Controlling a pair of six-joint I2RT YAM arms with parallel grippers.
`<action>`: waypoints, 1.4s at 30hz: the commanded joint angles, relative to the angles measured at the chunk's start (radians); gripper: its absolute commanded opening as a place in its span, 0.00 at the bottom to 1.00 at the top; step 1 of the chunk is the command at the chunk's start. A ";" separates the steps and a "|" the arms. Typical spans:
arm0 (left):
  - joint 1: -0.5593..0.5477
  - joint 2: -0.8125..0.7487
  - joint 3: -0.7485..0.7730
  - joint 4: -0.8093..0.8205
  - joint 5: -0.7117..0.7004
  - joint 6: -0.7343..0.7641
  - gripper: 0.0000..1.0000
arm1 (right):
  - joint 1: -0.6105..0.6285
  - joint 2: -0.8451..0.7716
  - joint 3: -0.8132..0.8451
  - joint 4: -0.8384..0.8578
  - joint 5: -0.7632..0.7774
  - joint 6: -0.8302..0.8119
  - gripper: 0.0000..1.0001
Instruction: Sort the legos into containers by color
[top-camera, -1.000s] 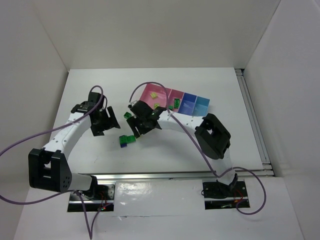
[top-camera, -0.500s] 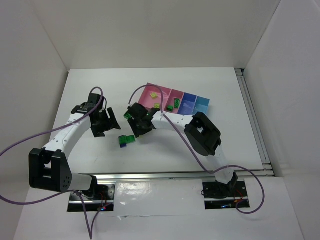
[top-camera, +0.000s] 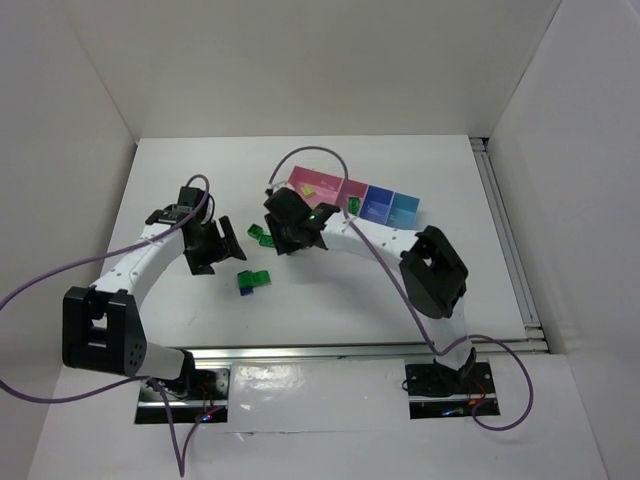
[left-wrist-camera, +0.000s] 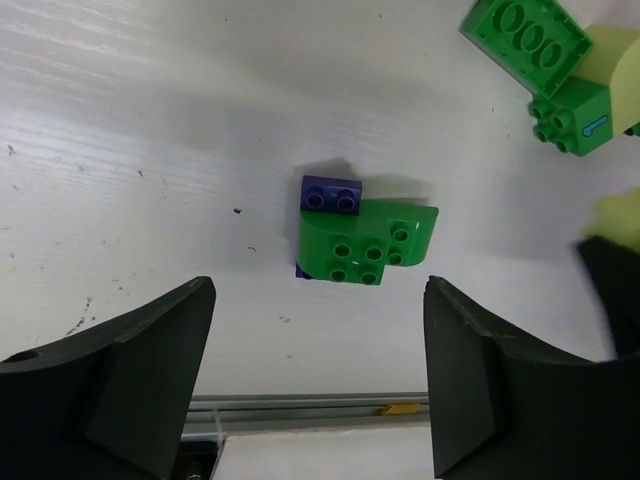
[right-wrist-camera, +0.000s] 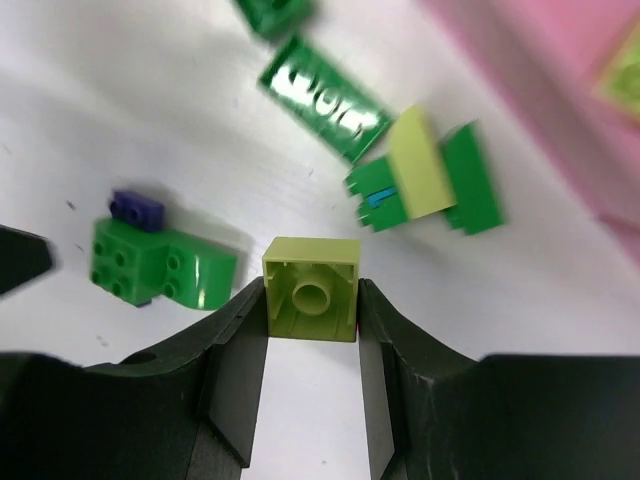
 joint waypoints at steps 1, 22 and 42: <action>0.005 0.025 -0.014 0.013 0.036 0.018 0.88 | -0.076 -0.111 0.031 0.033 0.065 0.001 0.28; -0.027 0.359 0.296 0.052 -0.024 -0.040 0.88 | -0.278 0.095 0.356 0.024 0.143 0.032 0.62; -0.084 0.643 0.586 -0.030 -0.096 -0.159 0.82 | -0.260 -0.280 -0.098 0.045 0.194 0.052 0.52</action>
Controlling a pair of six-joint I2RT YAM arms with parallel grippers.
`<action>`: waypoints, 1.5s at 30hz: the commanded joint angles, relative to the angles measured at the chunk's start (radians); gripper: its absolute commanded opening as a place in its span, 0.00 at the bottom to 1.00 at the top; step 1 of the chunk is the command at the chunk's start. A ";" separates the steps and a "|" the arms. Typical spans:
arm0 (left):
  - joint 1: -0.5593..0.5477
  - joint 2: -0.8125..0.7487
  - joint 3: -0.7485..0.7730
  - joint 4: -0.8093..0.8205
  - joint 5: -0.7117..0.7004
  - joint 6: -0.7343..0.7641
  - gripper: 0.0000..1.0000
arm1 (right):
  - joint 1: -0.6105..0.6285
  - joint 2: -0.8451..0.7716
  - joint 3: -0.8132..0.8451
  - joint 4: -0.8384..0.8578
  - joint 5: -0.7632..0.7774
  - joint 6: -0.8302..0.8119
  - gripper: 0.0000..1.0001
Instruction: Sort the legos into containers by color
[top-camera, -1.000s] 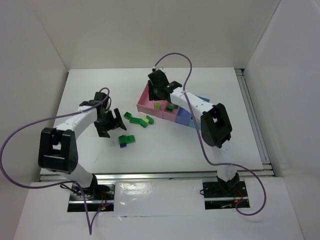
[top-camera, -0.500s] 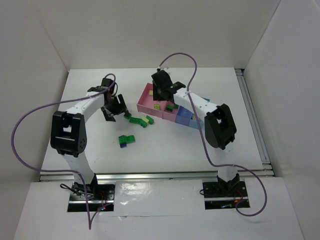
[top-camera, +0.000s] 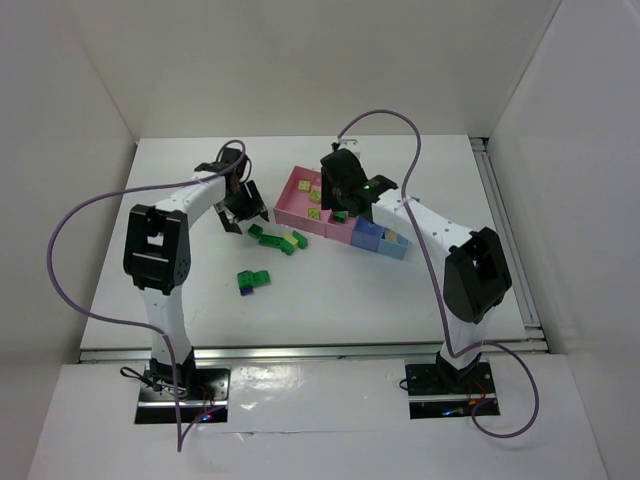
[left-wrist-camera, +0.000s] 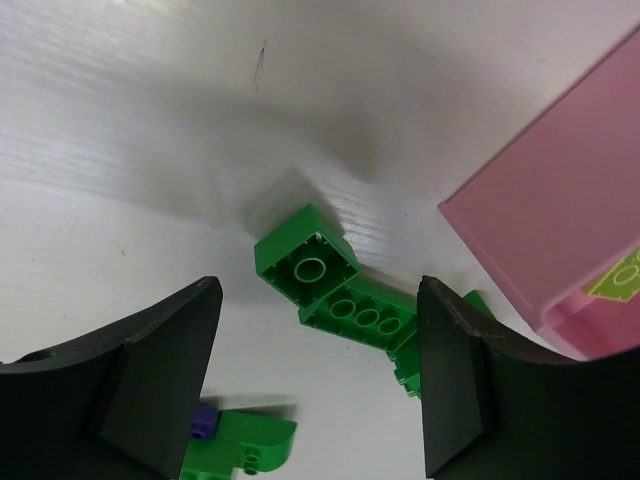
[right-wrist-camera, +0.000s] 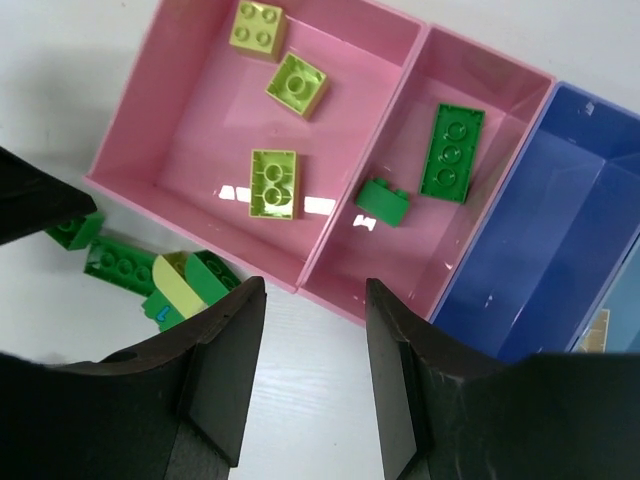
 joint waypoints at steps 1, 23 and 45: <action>-0.021 0.045 0.064 -0.082 -0.069 -0.096 0.82 | 0.007 -0.044 -0.022 0.008 0.021 0.013 0.52; -0.041 0.013 0.060 -0.138 -0.126 -0.147 0.27 | 0.007 -0.028 -0.015 -0.012 0.004 0.002 0.52; -0.323 0.255 0.704 -0.101 0.204 0.040 0.24 | -0.037 -0.462 -0.180 -0.084 0.381 0.154 0.56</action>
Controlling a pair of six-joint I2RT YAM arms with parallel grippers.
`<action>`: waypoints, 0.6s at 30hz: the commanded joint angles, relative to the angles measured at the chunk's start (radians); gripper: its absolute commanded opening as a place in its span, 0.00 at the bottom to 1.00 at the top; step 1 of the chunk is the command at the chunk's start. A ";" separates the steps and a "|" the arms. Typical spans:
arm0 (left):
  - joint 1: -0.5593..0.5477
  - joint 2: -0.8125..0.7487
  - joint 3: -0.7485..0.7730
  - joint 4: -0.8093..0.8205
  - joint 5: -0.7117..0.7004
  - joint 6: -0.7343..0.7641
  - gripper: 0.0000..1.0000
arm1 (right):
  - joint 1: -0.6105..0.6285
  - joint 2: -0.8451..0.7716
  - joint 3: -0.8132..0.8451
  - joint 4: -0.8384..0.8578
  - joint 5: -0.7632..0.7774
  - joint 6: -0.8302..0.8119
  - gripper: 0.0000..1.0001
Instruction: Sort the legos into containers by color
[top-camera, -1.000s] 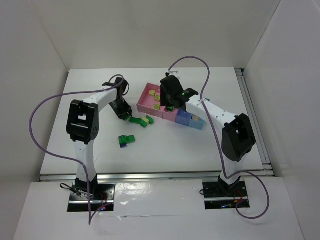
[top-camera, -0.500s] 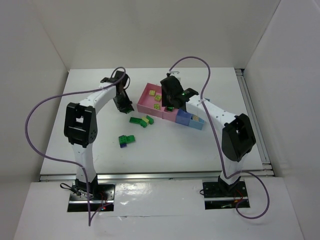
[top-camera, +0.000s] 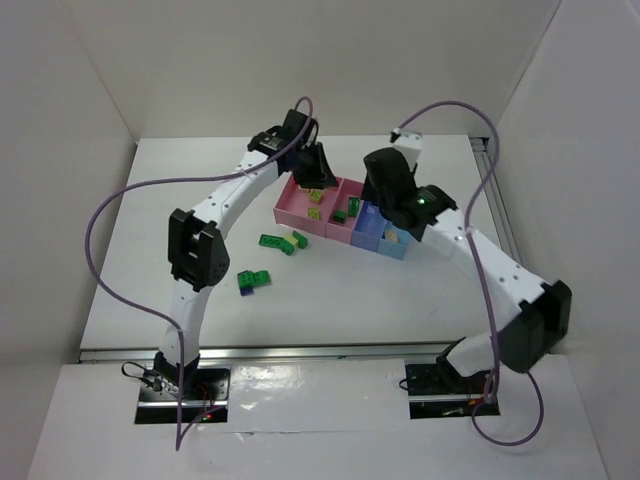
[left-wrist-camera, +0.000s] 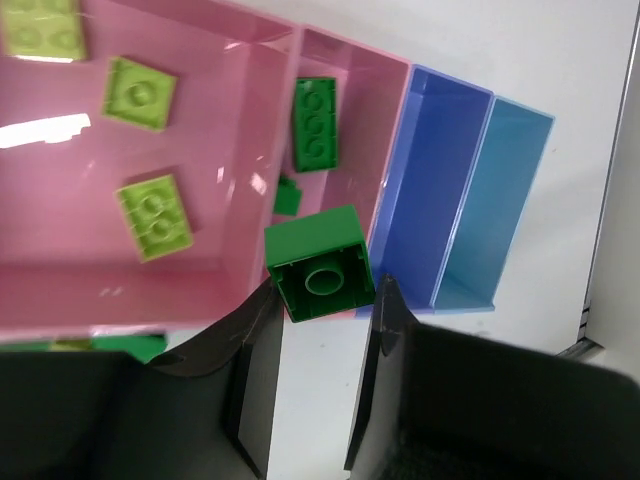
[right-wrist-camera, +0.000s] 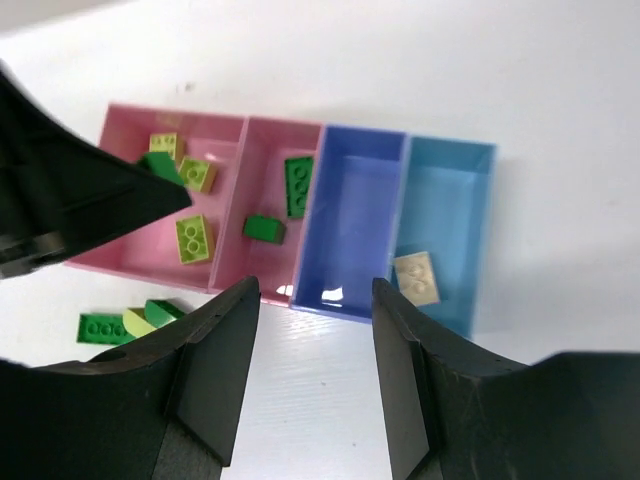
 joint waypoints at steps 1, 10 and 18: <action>-0.020 0.108 0.085 0.008 0.092 0.005 0.24 | 0.000 -0.153 -0.079 0.040 0.137 0.058 0.56; -0.056 0.216 0.159 0.051 0.078 -0.053 0.53 | -0.009 -0.236 -0.113 -0.039 0.159 0.067 0.58; -0.066 0.127 0.173 0.051 0.121 -0.001 0.82 | -0.018 -0.178 -0.124 0.024 0.020 0.047 0.62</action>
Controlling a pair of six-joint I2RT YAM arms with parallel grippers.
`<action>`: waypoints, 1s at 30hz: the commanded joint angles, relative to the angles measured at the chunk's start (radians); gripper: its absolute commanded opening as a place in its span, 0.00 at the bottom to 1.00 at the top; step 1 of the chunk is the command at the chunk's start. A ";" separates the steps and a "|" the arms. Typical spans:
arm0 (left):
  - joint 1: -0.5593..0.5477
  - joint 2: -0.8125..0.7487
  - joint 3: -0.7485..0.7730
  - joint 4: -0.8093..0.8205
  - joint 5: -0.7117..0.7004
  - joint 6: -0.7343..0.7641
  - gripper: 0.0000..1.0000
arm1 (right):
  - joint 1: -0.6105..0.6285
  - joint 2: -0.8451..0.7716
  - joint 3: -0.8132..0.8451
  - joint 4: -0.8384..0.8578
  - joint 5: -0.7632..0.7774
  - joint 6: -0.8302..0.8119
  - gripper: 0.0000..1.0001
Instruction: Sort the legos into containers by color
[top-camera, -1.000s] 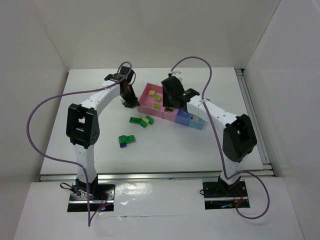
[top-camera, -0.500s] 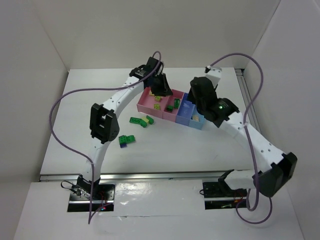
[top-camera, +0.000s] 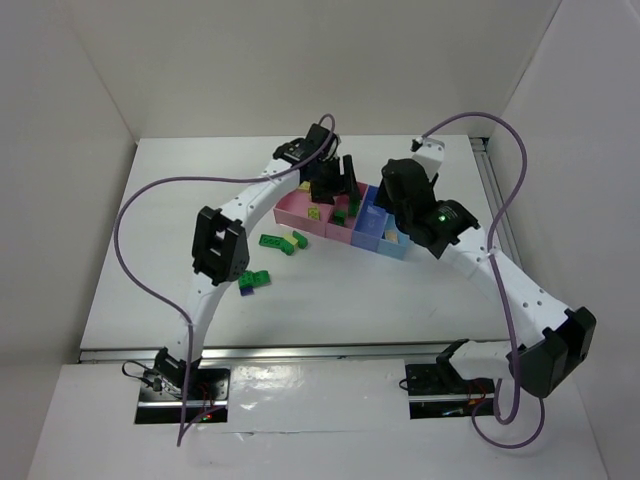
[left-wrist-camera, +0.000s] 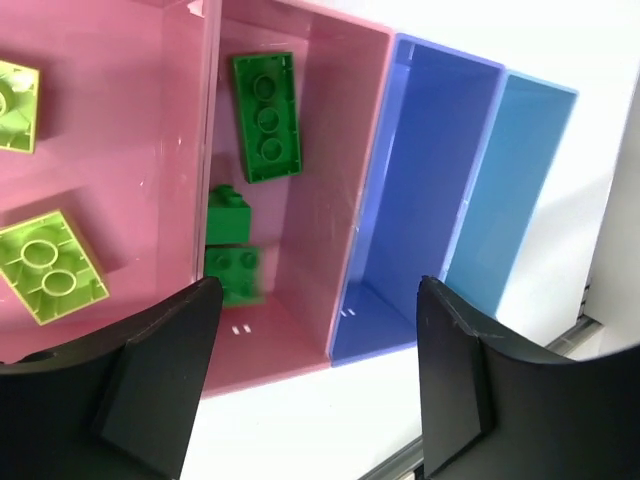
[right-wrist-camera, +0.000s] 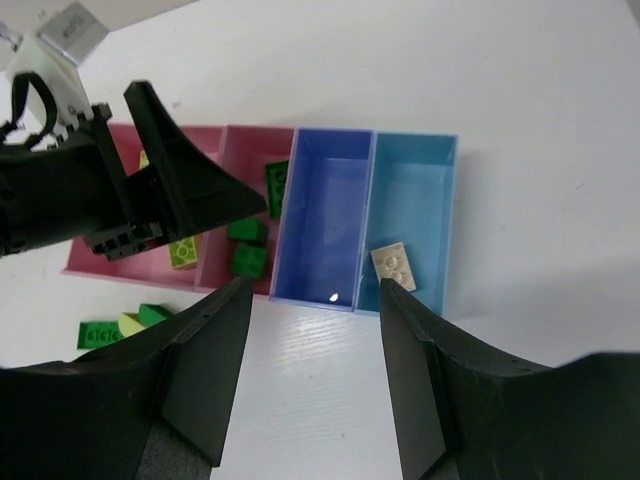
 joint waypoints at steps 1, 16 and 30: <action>-0.003 -0.121 0.007 0.029 0.015 0.038 0.82 | -0.009 0.042 -0.005 0.051 -0.094 -0.011 0.62; 0.364 -0.862 -0.936 -0.052 -0.311 0.089 0.75 | 0.355 0.453 0.121 0.136 -0.660 -0.449 0.72; 0.694 -0.981 -1.200 0.023 -0.108 0.086 0.75 | 0.493 0.912 0.534 0.044 -0.679 -0.627 0.72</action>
